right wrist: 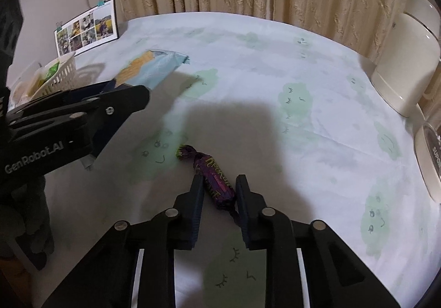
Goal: Organize snacks
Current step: 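Lift the cracker box with the left gripper while the right gripper grasps the purple candy, then carry the cracker box into the white basket and open the left gripper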
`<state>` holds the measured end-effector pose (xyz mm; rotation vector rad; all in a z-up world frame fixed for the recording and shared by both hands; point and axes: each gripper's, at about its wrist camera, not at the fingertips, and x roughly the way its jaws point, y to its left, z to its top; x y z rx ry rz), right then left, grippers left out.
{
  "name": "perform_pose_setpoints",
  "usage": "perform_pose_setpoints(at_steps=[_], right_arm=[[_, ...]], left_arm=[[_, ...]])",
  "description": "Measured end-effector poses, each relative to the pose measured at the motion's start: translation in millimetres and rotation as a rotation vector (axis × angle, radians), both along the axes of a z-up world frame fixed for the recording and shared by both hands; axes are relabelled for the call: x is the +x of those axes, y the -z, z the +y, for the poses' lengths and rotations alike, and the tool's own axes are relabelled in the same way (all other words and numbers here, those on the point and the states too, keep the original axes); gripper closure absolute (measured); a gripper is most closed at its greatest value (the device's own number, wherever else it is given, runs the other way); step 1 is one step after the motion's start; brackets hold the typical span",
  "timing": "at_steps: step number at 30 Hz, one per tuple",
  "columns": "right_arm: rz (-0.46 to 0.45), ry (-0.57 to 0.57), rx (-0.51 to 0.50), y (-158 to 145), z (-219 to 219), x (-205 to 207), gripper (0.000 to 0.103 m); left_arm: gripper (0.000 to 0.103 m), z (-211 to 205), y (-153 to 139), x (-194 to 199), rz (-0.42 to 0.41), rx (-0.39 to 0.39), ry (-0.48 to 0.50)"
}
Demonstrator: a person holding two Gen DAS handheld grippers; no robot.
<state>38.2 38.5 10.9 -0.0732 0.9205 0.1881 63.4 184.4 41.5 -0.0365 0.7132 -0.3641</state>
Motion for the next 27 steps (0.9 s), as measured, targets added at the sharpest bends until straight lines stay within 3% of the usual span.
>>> perform_pose_setpoints(at_steps=[12,27], right_arm=[[-0.009,0.033,0.203,-11.7,-12.8,0.8,0.084],[-0.094,0.009,0.314,-30.8,-11.2,-11.9,0.084]], left_arm=[[0.051,13.1,-17.9,-11.0,-0.108,0.026,-0.081],[0.051,20.9,-34.9,-26.6,-0.234,0.094,-0.164]])
